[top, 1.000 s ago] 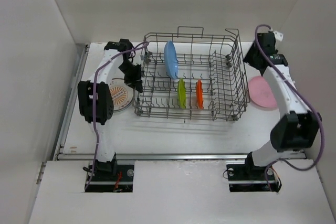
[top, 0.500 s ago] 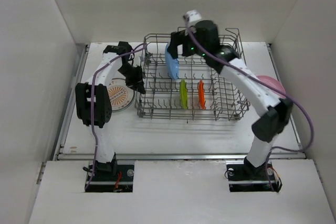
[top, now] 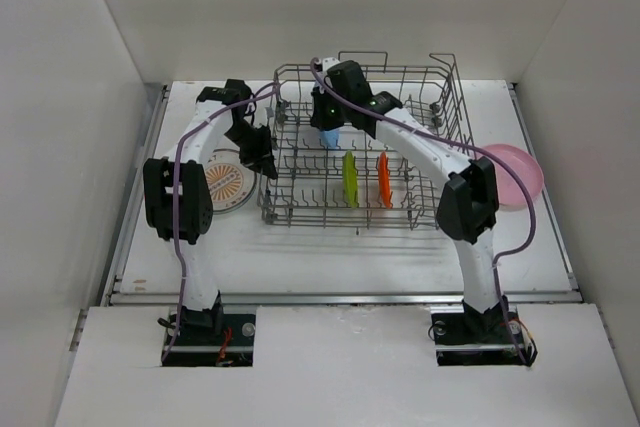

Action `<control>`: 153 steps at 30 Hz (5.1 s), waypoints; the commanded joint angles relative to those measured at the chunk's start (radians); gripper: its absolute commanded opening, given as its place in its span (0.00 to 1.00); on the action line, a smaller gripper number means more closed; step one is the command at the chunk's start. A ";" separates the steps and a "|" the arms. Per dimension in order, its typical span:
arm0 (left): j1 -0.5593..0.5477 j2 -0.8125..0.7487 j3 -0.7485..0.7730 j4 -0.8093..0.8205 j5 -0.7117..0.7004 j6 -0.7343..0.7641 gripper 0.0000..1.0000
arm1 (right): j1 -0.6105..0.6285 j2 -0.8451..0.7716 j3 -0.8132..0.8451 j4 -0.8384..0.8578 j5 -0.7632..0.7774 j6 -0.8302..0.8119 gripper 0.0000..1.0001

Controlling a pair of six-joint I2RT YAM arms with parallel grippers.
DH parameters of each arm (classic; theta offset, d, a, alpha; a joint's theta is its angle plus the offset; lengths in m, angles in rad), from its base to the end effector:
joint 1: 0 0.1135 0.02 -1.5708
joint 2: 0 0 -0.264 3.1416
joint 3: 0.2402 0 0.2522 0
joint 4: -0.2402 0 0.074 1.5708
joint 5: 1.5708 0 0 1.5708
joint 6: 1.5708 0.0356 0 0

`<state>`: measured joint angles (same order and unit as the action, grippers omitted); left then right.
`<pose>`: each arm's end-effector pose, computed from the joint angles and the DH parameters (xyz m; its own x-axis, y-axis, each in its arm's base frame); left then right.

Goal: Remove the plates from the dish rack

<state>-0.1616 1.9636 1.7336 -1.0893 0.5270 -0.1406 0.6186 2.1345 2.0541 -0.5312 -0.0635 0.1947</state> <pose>0.3912 -0.0819 0.2585 -0.9833 0.0376 -0.1781 0.1261 0.8465 -0.5172 0.4058 0.2916 0.3139 -0.5791 -0.1752 -0.7962 -0.5188 0.8326 0.1941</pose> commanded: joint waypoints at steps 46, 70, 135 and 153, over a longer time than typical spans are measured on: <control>0.077 0.004 0.115 -0.029 -0.013 -0.044 0.00 | -0.758 -0.248 -0.376 -0.283 0.344 0.213 0.75; 0.077 0.027 0.165 0.100 0.116 -0.154 0.00 | -0.122 -0.728 -0.514 -0.032 0.323 0.095 0.73; 0.077 0.117 0.204 0.134 0.025 -0.195 0.00 | 0.760 -0.164 -0.468 -0.480 0.758 0.413 0.20; 0.077 0.116 0.213 0.115 0.025 -0.177 0.00 | 0.511 -0.530 -0.361 -0.237 0.515 0.265 0.72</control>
<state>-0.0994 2.1120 1.9118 -0.9283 0.5823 -0.2699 1.2366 1.5677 1.6863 -0.8165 0.5053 0.4736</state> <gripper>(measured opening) 0.007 0.734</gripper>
